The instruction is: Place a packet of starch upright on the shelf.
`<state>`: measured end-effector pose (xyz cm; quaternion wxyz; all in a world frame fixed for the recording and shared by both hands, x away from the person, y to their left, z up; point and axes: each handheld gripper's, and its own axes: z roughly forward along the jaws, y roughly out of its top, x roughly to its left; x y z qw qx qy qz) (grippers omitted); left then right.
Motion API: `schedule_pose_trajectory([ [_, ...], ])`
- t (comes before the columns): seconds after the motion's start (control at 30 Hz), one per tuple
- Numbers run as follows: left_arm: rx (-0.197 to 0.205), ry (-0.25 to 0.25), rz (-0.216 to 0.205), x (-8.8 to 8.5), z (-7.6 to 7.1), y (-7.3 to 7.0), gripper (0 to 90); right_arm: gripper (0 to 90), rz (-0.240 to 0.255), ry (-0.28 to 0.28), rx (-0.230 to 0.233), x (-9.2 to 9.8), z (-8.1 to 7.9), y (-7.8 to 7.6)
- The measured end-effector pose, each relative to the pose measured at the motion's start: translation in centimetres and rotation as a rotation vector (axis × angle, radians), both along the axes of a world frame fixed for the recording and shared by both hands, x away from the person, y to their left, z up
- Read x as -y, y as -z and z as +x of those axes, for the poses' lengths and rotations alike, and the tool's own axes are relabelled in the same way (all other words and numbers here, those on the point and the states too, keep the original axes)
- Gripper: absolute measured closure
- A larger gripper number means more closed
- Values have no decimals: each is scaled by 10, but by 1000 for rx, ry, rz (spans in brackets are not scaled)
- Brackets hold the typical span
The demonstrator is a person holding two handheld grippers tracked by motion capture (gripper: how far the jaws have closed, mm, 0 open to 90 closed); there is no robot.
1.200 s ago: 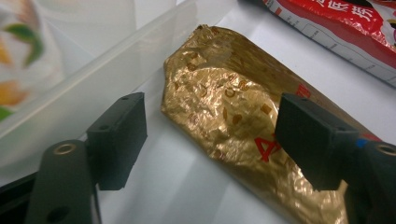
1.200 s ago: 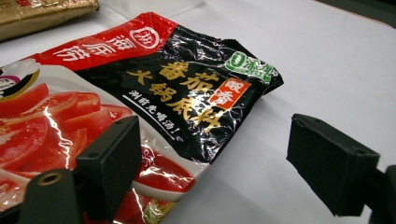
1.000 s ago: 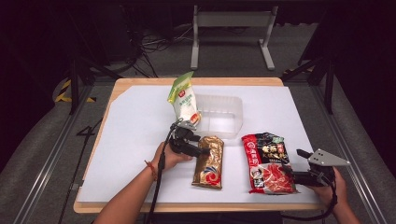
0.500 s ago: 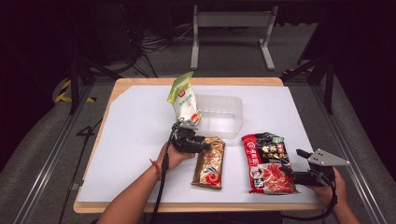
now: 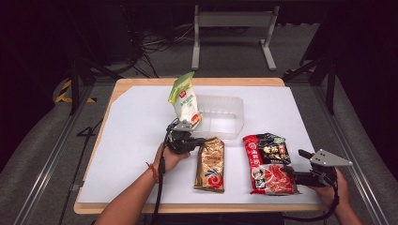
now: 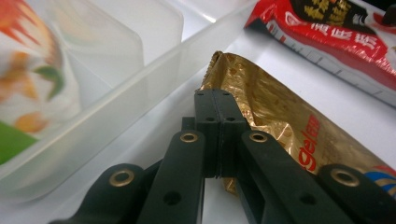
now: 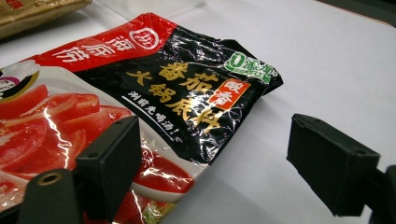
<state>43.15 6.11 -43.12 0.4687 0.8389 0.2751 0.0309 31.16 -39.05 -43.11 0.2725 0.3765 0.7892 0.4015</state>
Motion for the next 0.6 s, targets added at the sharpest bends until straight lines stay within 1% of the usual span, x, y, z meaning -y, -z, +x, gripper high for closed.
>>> schedule_pose_trajectory([
  [0.17,31,-27,-54,-18,-8,-14,900,181,-3,5,0,0,0,0],
  [0.2,32,-27,-69,-21,-9,-16,900,181,-2,6,-2,0,0,0],
  [0.23,44,-30,-92,-26,-11,-22,900,181,-1,6,-2,0,1,0],
  [0.27,46,-32,-109,-28,-13,-25,900,181,2,8,-2,0,1,0],
  [0.3,46,-32,-109,-28,-13,-25,900,181,2,8,-2,0,1,0],
  [0.33,46,-30,-135,-31,-14,-28,900,181,3,8,-1,0,1,-1],
  [0.4,61,-39,-149,-34,-17,-33,900,181,3,7,-1,0,1,-1],
  [0.43,60,-40,-167,-36,-18,-35,900,181,3,9,-1,0,2,-1],
  [0.5,44,-48,-190,-39,-19,-38,900,181,0,9,-2,0,2,0],
  [0.53,43,-52,-211,-41,-20,-40,900,181,0,9,-2,0,2,0],
  [0.6,25,-66,-257,-46,-23,-46,900,181,-2,11,-2,-1,1,0],
])
